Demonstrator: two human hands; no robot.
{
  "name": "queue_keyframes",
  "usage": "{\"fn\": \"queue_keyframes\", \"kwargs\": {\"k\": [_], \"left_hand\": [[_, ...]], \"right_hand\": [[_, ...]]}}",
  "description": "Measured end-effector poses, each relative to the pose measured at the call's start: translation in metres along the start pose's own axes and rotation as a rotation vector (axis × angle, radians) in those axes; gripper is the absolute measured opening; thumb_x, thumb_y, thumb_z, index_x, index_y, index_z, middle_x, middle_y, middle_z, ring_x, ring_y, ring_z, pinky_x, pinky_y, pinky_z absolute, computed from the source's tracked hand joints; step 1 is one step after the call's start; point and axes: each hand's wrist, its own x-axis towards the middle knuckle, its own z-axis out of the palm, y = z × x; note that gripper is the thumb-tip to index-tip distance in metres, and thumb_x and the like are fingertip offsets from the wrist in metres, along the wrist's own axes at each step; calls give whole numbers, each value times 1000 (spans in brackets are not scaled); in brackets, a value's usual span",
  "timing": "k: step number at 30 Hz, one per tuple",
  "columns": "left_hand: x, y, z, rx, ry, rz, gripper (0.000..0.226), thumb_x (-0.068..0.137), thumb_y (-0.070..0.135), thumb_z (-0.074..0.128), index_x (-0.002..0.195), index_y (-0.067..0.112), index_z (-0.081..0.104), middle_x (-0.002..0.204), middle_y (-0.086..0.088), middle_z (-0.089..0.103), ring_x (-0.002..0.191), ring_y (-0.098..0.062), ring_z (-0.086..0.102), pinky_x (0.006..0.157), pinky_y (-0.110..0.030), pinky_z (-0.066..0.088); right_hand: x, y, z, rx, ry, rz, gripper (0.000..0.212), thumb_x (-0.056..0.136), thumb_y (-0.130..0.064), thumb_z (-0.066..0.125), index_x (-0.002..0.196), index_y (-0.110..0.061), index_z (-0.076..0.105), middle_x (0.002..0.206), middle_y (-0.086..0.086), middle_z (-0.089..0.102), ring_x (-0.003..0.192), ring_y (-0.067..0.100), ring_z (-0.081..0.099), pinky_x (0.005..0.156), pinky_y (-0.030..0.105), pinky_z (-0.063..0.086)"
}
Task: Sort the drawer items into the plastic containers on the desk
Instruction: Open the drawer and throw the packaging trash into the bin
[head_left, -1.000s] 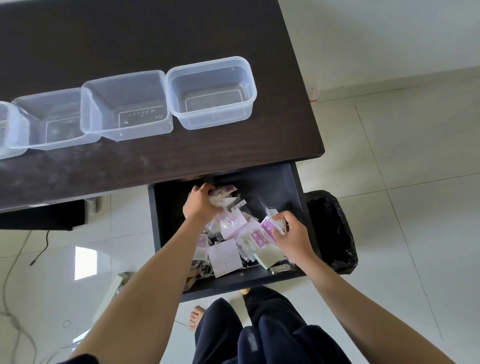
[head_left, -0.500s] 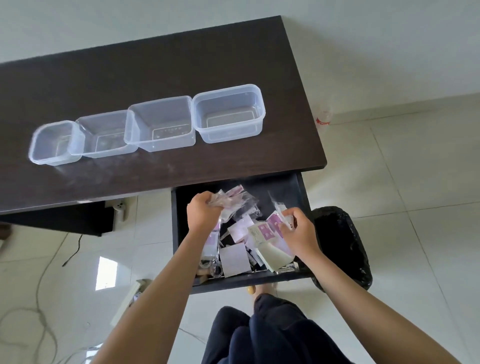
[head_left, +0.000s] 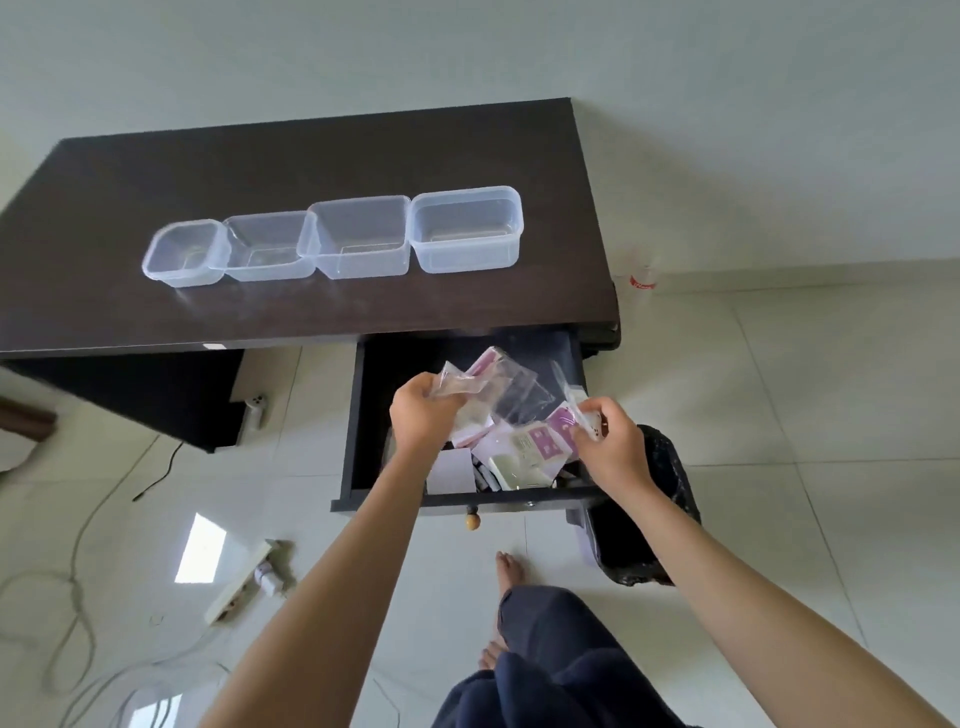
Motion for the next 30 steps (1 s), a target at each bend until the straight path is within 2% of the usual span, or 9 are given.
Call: {"fn": "queue_keyframes", "kwargs": {"k": [4,8,11,14,17,19,22,27,30], "left_hand": [[-41,-7,32,-6,-72,-47,33,72,21,76,57,18,47,53,5,44,50,-12,37,47,-26,32],[-66,-3,81,-18,-144,-95,29,64,31,80,76,10,64,62,0,57,57,-16,49,61,-41,55],[-87,16,137,-35,-203,-115,33,65,28,80,84,6,65,63,-2,57,53,-17,48,54,-34,49],[-100,27,179,-37,-220,-117,28,67,24,79,80,5,63,59,0,52,53,-18,45,53,-30,42],[-102,20,196,-30,-214,-148,23,69,26,78,83,12,66,67,1,59,58,-17,52,60,-33,52],[-112,21,231,-41,-224,-188,25,68,26,78,86,13,67,71,-1,64,61,-17,56,67,-40,58],[-126,19,272,-70,-224,-254,21,69,22,77,81,9,66,71,-7,65,62,-20,58,68,-48,57],[-136,-13,305,-93,-159,-432,22,73,21,76,90,14,65,84,-7,71,76,-26,69,73,-46,59],[-138,-38,312,-65,-127,-529,34,76,18,75,107,12,63,94,-10,70,72,-22,65,72,-41,60]], "right_hand": [[-17,18,-38,-36,59,23,20,85,-4,62,93,-21,54,85,-1,59,68,11,52,53,10,40],[-28,39,-77,-54,87,68,16,85,-6,62,95,-18,57,80,-7,56,66,9,50,56,17,38],[-21,59,-126,-51,123,80,17,84,-5,63,95,-16,58,77,-13,53,61,9,49,53,14,37],[-11,78,-160,-80,118,81,17,83,-5,65,94,-16,58,79,-13,54,60,10,49,52,10,39],[-11,82,-166,-71,79,82,16,84,-8,66,95,-16,58,80,-9,57,61,14,50,50,13,36],[-3,101,-190,-75,64,89,17,83,-13,70,94,-15,58,79,-7,58,62,12,51,52,16,36],[8,130,-215,-101,34,84,22,80,-15,74,96,-8,60,82,-3,60,69,15,52,56,14,37],[17,168,-224,-150,-47,121,23,79,-13,75,96,-7,61,76,-8,55,66,8,48,54,6,35],[21,185,-218,-205,-128,148,21,81,-6,70,99,-6,60,84,-4,57,68,12,49,51,6,34]]}}
